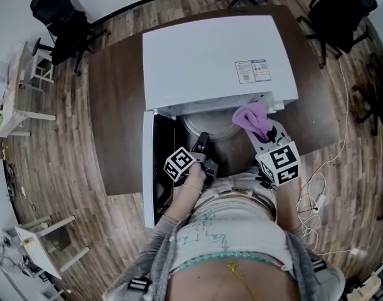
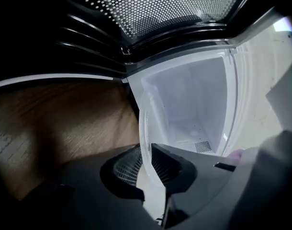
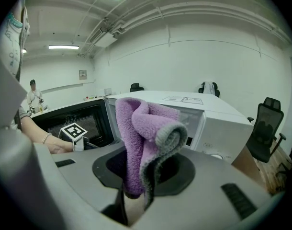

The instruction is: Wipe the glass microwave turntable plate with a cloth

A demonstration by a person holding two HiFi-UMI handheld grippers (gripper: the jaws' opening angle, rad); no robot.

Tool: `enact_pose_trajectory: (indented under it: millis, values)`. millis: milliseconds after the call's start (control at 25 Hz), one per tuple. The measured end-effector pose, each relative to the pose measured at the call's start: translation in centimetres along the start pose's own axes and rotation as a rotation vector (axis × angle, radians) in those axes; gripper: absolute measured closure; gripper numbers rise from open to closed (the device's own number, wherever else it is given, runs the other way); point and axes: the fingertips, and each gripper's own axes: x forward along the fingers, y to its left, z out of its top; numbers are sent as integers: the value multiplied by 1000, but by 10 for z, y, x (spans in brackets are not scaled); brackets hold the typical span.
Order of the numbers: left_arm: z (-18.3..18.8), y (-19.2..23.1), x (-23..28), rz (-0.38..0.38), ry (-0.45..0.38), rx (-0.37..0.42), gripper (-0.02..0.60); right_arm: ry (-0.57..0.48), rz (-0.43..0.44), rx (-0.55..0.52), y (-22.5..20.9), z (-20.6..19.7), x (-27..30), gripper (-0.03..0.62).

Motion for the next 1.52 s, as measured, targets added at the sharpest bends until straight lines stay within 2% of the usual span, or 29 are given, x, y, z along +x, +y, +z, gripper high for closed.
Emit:
enact_pose_trajectory:
  millis: [280,480,760,960,1120,1520]
  values:
    - [0,3,-4,-14,-30,-6,526,74,4,-42,2,-14,11,485]
    - [1,3,-4,-23,-31,7,526,163,-16,-67,1,-24,28,485]
    - [-8,7,-9,-23,-38,-25,526,274,-11,-121,7,-36,53,485]
    - [-7,9,-19,-25,-40,13,526,322,8,-127,12,-47,65,485]
    - [-12,20,-23,-7,-27,-3,525,350,20,-141,20,-53,76,485]
    - [-17,43,-24,38,2,9,513,461,18,-297,35,-70,105,485]
